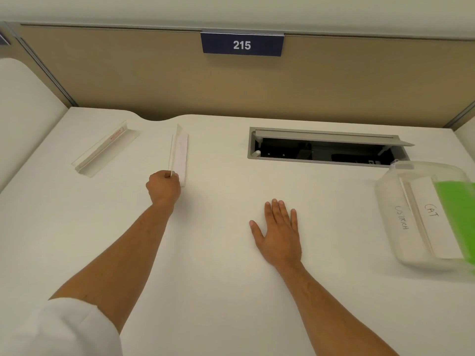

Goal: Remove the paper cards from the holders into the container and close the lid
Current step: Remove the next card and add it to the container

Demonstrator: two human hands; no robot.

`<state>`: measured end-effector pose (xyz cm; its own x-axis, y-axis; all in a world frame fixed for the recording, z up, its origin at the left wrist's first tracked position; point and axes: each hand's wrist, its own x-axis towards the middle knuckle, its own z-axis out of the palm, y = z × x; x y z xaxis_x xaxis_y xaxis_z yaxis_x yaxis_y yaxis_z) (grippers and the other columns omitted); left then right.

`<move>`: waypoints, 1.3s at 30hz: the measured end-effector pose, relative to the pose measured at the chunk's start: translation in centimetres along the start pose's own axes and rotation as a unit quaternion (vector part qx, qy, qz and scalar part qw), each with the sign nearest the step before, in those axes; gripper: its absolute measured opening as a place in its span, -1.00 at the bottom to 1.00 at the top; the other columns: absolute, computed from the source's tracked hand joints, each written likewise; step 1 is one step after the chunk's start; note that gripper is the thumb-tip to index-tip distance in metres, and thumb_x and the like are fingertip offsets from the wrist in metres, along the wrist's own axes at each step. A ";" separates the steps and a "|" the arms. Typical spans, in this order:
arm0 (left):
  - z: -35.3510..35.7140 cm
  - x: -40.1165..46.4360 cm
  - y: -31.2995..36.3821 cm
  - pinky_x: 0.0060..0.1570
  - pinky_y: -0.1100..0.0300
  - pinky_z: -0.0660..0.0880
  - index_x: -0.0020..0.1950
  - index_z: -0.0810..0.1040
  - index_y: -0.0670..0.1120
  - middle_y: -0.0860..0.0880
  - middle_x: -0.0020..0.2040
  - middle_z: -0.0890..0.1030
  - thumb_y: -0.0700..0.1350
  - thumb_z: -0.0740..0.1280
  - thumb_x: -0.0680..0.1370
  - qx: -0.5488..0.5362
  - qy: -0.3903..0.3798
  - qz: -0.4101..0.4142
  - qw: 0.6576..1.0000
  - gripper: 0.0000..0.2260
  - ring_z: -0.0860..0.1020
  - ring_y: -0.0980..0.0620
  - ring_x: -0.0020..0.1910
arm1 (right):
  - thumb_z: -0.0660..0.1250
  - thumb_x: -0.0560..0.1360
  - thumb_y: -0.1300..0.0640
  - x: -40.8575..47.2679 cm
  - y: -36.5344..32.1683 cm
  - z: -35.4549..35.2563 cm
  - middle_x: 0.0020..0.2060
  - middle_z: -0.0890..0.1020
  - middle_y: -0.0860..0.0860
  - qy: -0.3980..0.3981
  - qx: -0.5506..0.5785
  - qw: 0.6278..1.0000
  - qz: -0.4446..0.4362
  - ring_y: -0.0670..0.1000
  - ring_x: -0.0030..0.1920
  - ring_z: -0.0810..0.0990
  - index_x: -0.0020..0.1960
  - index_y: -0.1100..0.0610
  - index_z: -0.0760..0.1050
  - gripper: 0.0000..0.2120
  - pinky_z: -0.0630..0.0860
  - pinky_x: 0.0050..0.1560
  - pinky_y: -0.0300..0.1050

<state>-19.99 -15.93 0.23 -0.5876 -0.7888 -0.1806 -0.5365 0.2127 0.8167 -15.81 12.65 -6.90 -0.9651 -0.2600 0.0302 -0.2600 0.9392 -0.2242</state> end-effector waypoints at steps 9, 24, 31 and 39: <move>-1.8 -3.3 0.1 -0.13 0.14 0.47 -0.18 0.60 -0.08 -0.03 -0.22 0.62 -0.17 0.29 0.53 -0.156 -0.022 -0.040 0.987 -0.87 0.54 0.00 -0.21 | -0.19 0.57 -0.31 0.0 0.2 -0.1 0.57 0.07 0.05 -0.014 0.008 1.000 -0.004 -0.01 0.57 -0.09 0.57 0.14 0.03 -0.26 -0.21 0.54 0.08; -6.2 -11.2 2.2 -0.22 0.21 0.40 -0.03 0.68 -0.17 -0.02 -0.22 0.68 -0.20 0.29 0.54 -0.223 -0.283 -0.057 0.931 -0.83 0.53 0.07 -0.28 | 0.35 0.55 -0.05 -2.0 1.5 -5.6 0.48 0.34 -0.06 -0.071 0.520 0.840 0.140 -0.10 0.45 0.31 0.51 0.03 0.26 -0.40 0.23 0.44 -0.15; -4.9 -15.0 4.0 -0.23 0.18 0.49 -0.10 0.74 -0.17 -0.05 -0.20 0.66 -0.21 0.34 0.51 -0.203 -0.427 -0.052 0.880 -0.84 0.55 0.07 -0.31 | 0.36 0.52 -0.08 -3.7 6.1 -10.8 0.43 0.39 -0.11 0.016 0.593 0.790 0.155 -0.18 0.29 0.39 0.50 -0.01 0.27 -0.40 0.34 0.19 -0.25; -2.1 -19.9 5.7 -0.29 0.18 0.53 -0.07 0.71 -0.24 -0.08 -0.24 0.62 -0.24 0.34 0.51 -0.217 -0.496 -0.076 0.837 -0.85 0.51 0.04 -0.32 | 0.39 0.51 -0.07 -5.9 11.9 -13.9 0.21 0.61 -0.15 0.068 0.606 0.781 0.134 -0.19 0.21 0.55 0.32 -0.06 0.49 -0.61 0.47 0.26 -0.18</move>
<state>-10.05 -0.25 9.59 -0.8622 0.1250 -0.4910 -0.5063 -0.2469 0.8263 -13.58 28.51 3.81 -0.9957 0.0132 -0.0912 0.0916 0.0324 -0.9953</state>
